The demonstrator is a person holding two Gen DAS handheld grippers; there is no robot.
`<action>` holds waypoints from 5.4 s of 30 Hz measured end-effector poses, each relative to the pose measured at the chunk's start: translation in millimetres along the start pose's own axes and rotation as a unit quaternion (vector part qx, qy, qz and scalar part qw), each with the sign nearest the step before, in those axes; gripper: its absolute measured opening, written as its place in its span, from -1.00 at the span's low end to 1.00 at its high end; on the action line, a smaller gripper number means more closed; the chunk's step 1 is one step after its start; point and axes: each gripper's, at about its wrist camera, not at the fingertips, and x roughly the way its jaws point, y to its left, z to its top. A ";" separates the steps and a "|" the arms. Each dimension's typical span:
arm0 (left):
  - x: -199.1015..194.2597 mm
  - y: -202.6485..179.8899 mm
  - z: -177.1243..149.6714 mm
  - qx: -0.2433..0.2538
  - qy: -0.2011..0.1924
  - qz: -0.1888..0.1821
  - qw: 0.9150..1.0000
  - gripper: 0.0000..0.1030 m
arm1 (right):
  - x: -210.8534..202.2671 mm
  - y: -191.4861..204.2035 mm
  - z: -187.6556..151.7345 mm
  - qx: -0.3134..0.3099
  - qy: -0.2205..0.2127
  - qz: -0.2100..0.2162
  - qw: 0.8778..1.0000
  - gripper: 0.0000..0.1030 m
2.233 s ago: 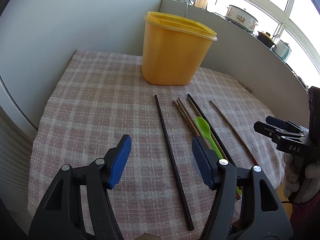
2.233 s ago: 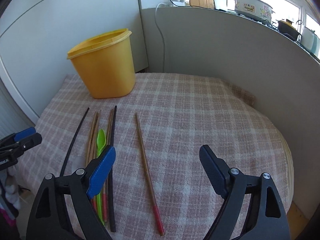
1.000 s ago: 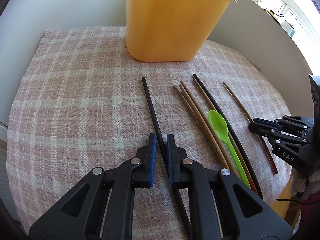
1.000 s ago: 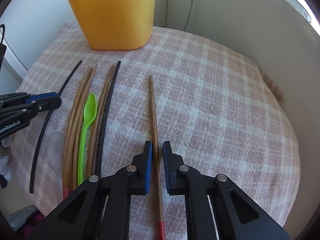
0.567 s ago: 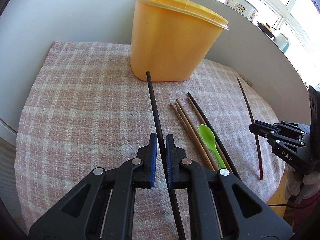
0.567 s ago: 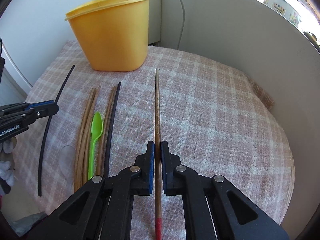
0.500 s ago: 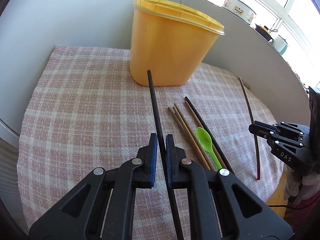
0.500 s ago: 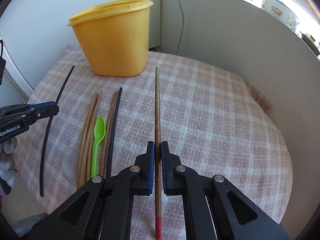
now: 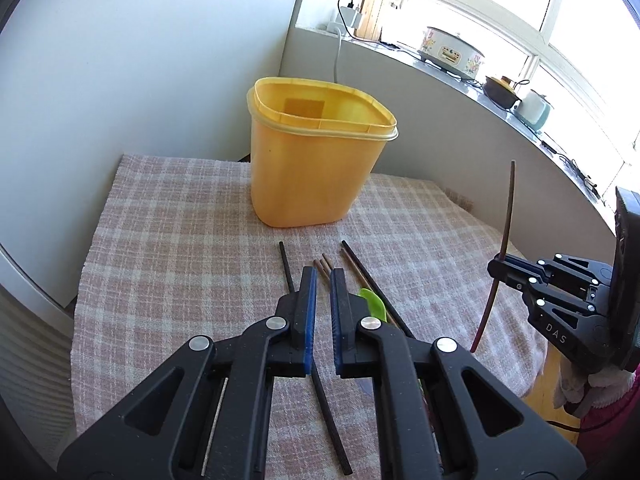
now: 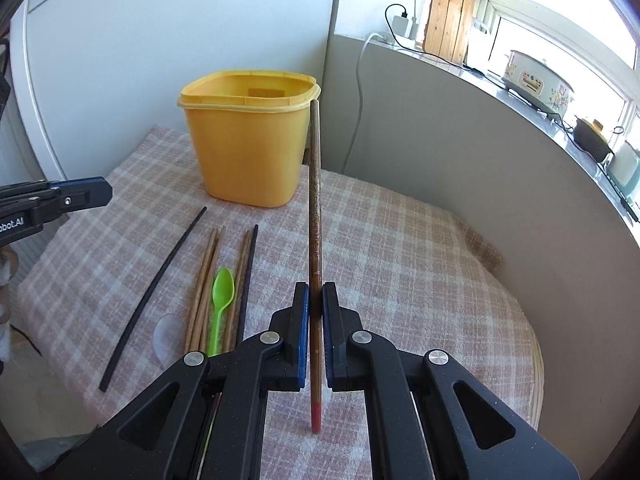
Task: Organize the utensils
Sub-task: 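Lift both held chopsticks and carry them over the yellow bin, then open both tools to drop the chopsticks into the yellow bin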
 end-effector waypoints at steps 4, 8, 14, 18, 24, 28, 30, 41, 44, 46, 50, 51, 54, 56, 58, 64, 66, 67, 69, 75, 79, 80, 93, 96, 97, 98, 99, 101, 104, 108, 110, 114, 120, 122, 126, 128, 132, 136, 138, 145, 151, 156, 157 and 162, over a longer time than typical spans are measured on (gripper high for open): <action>40.0 0.0 -1.0 -0.019 0.082 0.016 0.996 -0.38 | -2.9 1.6 0.1 0.002 -0.005 0.001 1.000 -0.91; 68.7 -4.0 -4.9 -0.011 0.138 0.019 0.990 -0.28 | -6.3 3.3 -1.4 0.004 -0.008 0.001 1.000 -0.91; 96.6 -7.2 -9.0 0.011 0.177 0.049 0.983 -0.37 | -9.1 -0.1 -4.5 0.009 -0.010 -0.002 1.000 -0.91; 110.0 -5.9 -13.5 0.013 0.197 0.051 0.979 -0.51 | -8.2 -2.6 -4.1 0.013 -0.011 -0.001 1.000 -0.91; 106.7 -3.6 -12.1 0.021 0.173 0.041 0.984 -0.84 | -9.1 -4.5 -2.7 0.014 -0.015 -0.002 1.000 -0.91; 82.3 7.2 -13.3 -0.008 0.145 0.016 0.989 -0.89 | -8.7 -6.7 -1.5 0.022 -0.017 -0.002 1.000 -0.91; 61.8 6.3 -12.5 -0.011 0.120 0.005 0.993 -0.91 | -10.3 -6.8 -0.8 0.023 -0.020 -0.002 1.000 -0.91; -28.6 -8.1 14.4 0.007 -0.012 -0.025 1.000 -0.94 | -26.0 -3.8 7.3 0.026 -0.047 -0.007 0.999 -0.91; -42.7 -13.7 17.7 0.008 -0.031 -0.033 0.999 -0.94 | -28.9 -3.4 10.5 0.029 -0.051 -0.004 0.998 -0.91; -45.1 -16.4 20.7 0.010 -0.042 -0.036 0.998 -0.94 | -30.7 -3.6 12.4 0.031 -0.054 -0.001 0.998 -0.91; -59.6 -20.5 30.7 0.012 -0.068 -0.045 0.997 -0.94 | -35.5 -2.8 19.3 0.032 -0.061 -0.001 0.998 -0.91; -61.1 -23.6 34.4 0.016 -0.076 -0.044 0.996 -0.94 | -37.5 -2.1 21.0 0.031 -0.064 0.000 0.997 -0.91; -69.0 -25.7 42.0 0.019 -0.093 -0.043 0.995 -0.94 | -43.2 1.6 27.4 0.029 -0.074 0.003 0.997 -0.91; -73.3 -26.8 47.6 0.021 -0.102 -0.045 0.994 -0.94 | -46.0 4.4 32.3 0.028 -0.080 0.004 0.996 -0.91; -78.0 -28.0 53.3 0.024 -0.114 -0.043 0.992 -0.94 | -48.7 6.5 37.6 0.026 -0.085 0.004 0.996 -0.91; -91.4 -28.1 72.8 0.029 -0.143 -0.041 0.989 -0.94 | -56.8 12.7 54.4 0.020 -0.105 0.001 0.994 -0.91; -96.8 -27.1 80.7 0.030 -0.153 -0.039 0.987 -0.94 | -59.0 13.3 61.3 0.017 -0.113 0.001 0.993 -0.91; -99.4 -26.4 85.1 0.030 -0.158 -0.038 0.986 -0.94 | -60.4 13.8 65.1 0.016 -0.117 0.000 0.993 -0.91; -104.0 -26.2 93.4 0.032 -0.168 -0.036 0.985 -0.94 | -63.4 14.4 73.0 0.013 -0.127 -0.002 0.992 -0.91; -109.6 -24.2 114.4 0.034 -0.191 -0.026 0.981 -0.94 | -67.3 18.4 97.9 0.001 -0.152 -0.003 0.988 -0.91; -107.5 -21.2 126.9 0.035 -0.200 -0.023 0.979 -0.94 | -64.2 18.0 113.1 -0.001 -0.165 0.000 0.986 -0.91; -106.1 -20.8 129.7 0.036 -0.201 -0.021 0.979 -0.94 | -62.6 17.3 116.5 0.000 -0.168 0.000 0.986 -0.91; -83.6 -10.4 166.2 0.031 -0.207 -0.011 0.978 -0.94 | -41.0 12.3 156.9 0.010 -0.199 0.024 0.980 -0.91; -80.9 -8.2 172.6 0.029 -0.204 -0.016 0.978 -0.94 | -34.3 11.7 164.5 0.014 -0.200 0.032 0.979 -0.91; -81.2 -8.3 174.4 0.031 -0.205 -0.016 0.978 -0.94 | -32.8 12.2 166.1 0.015 -0.201 0.034 0.979 -0.91; -81.8 -8.4 176.3 0.033 -0.207 -0.014 0.978 -0.94 | -31.0 12.1 168.0 0.015 -0.202 0.035 0.979 -0.91; -82.2 -8.6 178.1 0.035 -0.209 -0.011 0.977 -0.94 | -29.2 12.3 169.8 0.016 -0.204 0.039 0.978 -0.91; -79.5 -8.9 181.2 0.037 -0.211 -0.008 0.977 -0.94 | -23.3 11.7 173.6 0.019 -0.205 0.045 0.978 -0.91; -71.7 -7.6 181.5 0.037 -0.207 -0.007 0.978 -0.94 | -11.5 12.9 175.9 0.022 -0.200 0.050 0.978 -0.91; -59.6 -4.3 178.8 0.035 -0.197 -0.006 0.980 -0.94 | 3.5 15.8 172.0 0.023 -0.187 0.045 0.981 -0.91; -54.5 -1.9 176.1 0.032 -0.192 -0.003 0.981 -0.94 | 7.7 18.3 168.0 0.016 -0.182 0.037 0.983 -0.91; -42.8 3.4 171.9 0.023 -0.181 0.001 0.983 -0.94 | 16.1 24.0 159.9 0.005 -0.171 0.029 0.985 -0.91; -22.7 6.0 160.6 0.018 -0.160 0.003 0.987 -0.94 | 31.1 31.1 154.8 -0.001 -0.156 0.028 0.987 -0.91; -16.1 8.8 156.1 0.015 -0.151 0.006 0.988 -0.94 | 35.9 33.2 154.9 -0.006 -0.153 0.025 0.988 -0.91; -2.2 11.8 148.8 0.007 -0.136 0.007 0.991 -0.94 | 44.6 37.1 151.9 -0.007 -0.142 0.025 0.990 -0.91; 2.9 13.7 144.8 0.003 -0.128 0.004 0.992 -0.94 | 50.1 37.8 150.2 -0.006 -0.136 0.024 0.990 -0.91; 5.3 14.9 137.3 0.002 -0.120 0.006 0.993 -0.94 | 56.8 35.7 144.6 0.001 -0.124 0.022 0.992 -0.91; 0.4 12.8 134.6 0.006 -0.121 0.006 0.993 -0.74 | 51.6 29.8 140.4 0.009 -0.126 0.023 0.992 -0.64; -3.7 11.2 132.7 0.007 -0.125 0.004 0.992 -0.35 | 44.4 27.2 139.1 0.013 -0.136 0.021 0.990 -0.14; -18.3 4.5 126.6 0.008 -0.142 0.001 0.990 -0.34 | 17.6 24.5 131.1 0.017 -0.159 0.020 0.987 0.06; -35.6 -3.2 115.3 0.013 -0.155 0.001 0.988 -0.34 | -0.6 21.9 121.0 0.021 -0.164 0.016 0.986 0.06; -54.8 -16.9 98.9 0.030 -0.165 0.003 0.986 -0.34 | -17.0 19.9 107.5 0.021 -0.163 0.006 0.986 0.06; -57.5 -19.3 94.6 0.030 -0.165 0.001 0.986 -0.34 | -20.5 19.0 104.0 0.020 -0.164 0.006 0.986 0.06; -54.3 -30.6 66.6 0.035 -0.138 -0.012 0.990 -0.30 | -28.6 15.0 85.8 0.018 -0.149 -0.002 0.989 0.06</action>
